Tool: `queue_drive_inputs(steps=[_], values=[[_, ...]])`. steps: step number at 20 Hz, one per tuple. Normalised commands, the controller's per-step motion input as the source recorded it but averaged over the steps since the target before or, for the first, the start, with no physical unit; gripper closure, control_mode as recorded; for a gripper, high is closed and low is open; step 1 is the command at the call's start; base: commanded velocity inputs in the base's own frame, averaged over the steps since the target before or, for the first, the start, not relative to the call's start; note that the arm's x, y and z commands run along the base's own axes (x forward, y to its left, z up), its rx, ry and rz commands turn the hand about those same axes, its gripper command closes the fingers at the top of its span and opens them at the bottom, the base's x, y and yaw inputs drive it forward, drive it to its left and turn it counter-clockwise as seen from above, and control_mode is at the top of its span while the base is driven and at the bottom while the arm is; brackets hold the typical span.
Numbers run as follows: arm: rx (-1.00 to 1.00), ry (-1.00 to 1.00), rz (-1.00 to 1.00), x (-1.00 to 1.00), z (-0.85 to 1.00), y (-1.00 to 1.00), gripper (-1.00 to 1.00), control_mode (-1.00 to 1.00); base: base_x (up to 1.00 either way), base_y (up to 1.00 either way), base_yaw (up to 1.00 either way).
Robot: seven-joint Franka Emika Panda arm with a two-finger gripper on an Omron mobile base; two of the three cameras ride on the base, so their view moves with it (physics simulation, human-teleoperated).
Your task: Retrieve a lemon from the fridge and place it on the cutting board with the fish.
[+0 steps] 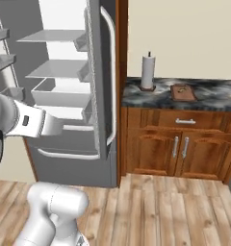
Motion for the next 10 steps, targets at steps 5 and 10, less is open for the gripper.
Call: queue_drive_inputs(steps=[5, 10], values=[[0.00, 0.00, 0.00, 0.00, 0.00, 0.00, 1.00, 1.00, 0.19, -0.65, 0.07], [0.00, 0.00, 0.00, 0.00, 0.00, 0.00, 1.00, 1.00, 0.29, -0.67, 0.14]])
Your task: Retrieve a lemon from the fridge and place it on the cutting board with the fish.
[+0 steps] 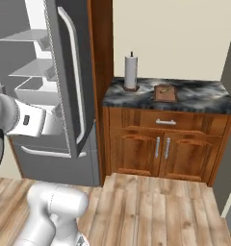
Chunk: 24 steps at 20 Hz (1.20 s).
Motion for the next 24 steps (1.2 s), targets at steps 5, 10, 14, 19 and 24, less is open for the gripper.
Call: queue_drive_inputs(steps=[5, 10, 14, 19, 24], values=[[0.00, 0.00, 0.00, 0.00, 0.00, 0.00, 1.00, 1.00, 0.19, -0.63, 0.08], [0.00, 0.00, 0.00, 0.00, 0.00, 0.00, 1.00, 1.00, 0.35, -0.63, 0.00], [0.00, 0.00, 0.00, 0.00, 0.00, 0.00, 1.00, 1.00, 0.64, -0.60, 0.00], [0.00, 0.00, 0.00, 0.00, 0.00, 0.00, 1.00, 1.00, 0.82, -0.49, 0.00], [0.00, 0.00, 0.00, 0.00, 0.00, 0.00, 1.00, 1.00, 0.84, -0.48, 0.00]])
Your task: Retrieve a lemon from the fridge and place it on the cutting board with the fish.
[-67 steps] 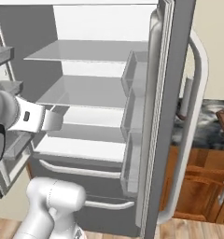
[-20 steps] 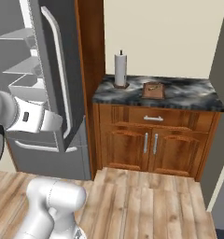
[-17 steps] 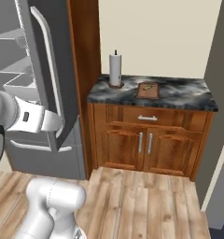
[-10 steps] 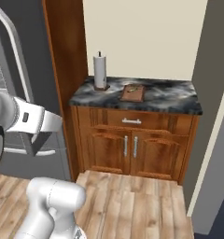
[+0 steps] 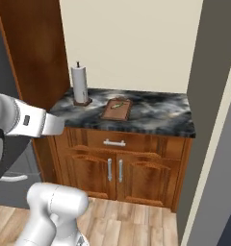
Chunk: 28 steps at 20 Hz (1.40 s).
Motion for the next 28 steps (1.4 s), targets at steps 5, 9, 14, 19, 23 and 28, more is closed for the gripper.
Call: queue_drive_inputs(steps=[5, 9, 14, 19, 23, 28], values=[[0.00, 0.00, 0.00, 0.00, 0.00, 0.00, 1.00, 1.00, 0.56, -0.34, 0.00], [0.00, 0.00, 0.00, 0.00, 0.00, 0.00, 1.00, 1.00, 0.56, -0.29, 0.00], [0.00, 0.00, 0.00, 0.00, 0.00, 0.00, 1.00, 1.00, 0.59, -0.22, 0.00], [0.00, 0.00, 0.00, 0.00, 0.00, 0.00, 1.00, 1.00, 0.71, -0.36, 0.00], [0.00, 0.00, 0.00, 0.00, 0.00, 0.00, 1.00, 1.00, 0.63, -0.39, 0.00], [0.00, 0.00, 0.00, 0.00, 0.00, 0.00, 1.00, 1.00, 0.28, -0.06, 0.00]])
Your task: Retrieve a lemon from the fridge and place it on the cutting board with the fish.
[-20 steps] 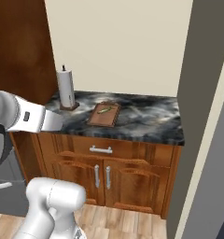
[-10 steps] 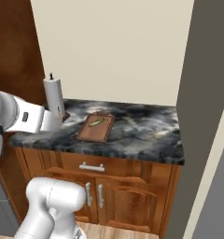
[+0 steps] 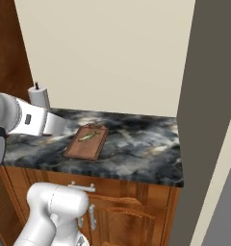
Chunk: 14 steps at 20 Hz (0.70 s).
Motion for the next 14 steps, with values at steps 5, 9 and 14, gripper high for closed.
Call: queue_drive_inputs(steps=[5, 9, 14], values=[[0.00, 0.00, 0.00, 0.00, 0.00, 0.00, 1.00, 1.00, 0.27, 0.00, 0.00], [0.00, 0.00, 0.00, 0.00, 0.00, 0.00, 1.00, 1.00, 0.39, 0.00, 0.02], [0.00, 0.00, 0.00, 0.00, 0.00, 0.00, 1.00, 1.00, 0.40, 0.00, 0.02]])
